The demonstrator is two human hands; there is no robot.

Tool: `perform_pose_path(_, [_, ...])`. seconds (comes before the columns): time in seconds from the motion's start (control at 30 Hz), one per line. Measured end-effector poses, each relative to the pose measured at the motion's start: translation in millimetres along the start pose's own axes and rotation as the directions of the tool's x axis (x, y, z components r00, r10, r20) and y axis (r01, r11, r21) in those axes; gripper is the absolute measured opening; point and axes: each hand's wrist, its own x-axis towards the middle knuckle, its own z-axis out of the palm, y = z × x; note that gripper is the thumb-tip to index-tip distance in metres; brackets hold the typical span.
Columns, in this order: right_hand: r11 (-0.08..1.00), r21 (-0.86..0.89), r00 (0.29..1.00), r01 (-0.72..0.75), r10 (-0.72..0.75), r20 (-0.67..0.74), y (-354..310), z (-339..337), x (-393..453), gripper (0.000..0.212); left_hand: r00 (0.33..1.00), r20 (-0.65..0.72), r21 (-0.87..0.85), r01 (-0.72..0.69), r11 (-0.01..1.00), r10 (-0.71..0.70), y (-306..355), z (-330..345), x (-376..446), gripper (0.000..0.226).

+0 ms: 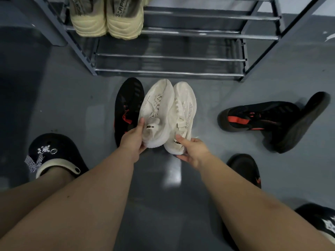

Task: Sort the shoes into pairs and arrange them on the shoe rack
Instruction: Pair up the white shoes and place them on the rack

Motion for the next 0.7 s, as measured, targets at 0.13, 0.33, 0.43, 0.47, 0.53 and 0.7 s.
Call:
perform_pose_path(0.13, [0.998,0.047,0.998,0.034,-0.036,0.053,-11,-15,-30,0.051,1.0,0.016,-0.005,-0.023,1.0,0.023,10,-7,-23,0.041])
perform_pose_path(0.33, [0.984,0.133,0.99,0.118,-0.126,0.055,-12,-29,-71,0.056,0.99,-0.003,0.063,-0.139,0.988,0.14,29,-16,-64,0.048])
perform_pose_path(0.43, [0.984,0.088,0.982,0.155,-0.163,0.093,-14,-26,-95,0.045,0.98,0.033,0.05,-0.198,0.979,0.197,33,-19,-89,0.043])
perform_pose_path(0.47, [0.983,0.077,0.979,0.164,-0.172,0.107,-15,-25,-103,0.043,0.976,0.048,0.049,-0.215,0.975,0.213,34,-21,-97,0.041])
perform_pose_path(0.53, [0.979,0.073,0.972,0.19,-0.198,0.129,-20,-21,-122,0.039,0.965,0.061,0.057,-0.258,0.964,0.255,38,-25,-114,0.034])
perform_pose_path(0.7, [0.941,-0.042,0.936,0.337,-0.33,0.12,-43,-23,-171,0.035,0.928,0.123,0.116,-0.365,0.924,0.351,69,-29,-155,0.027])
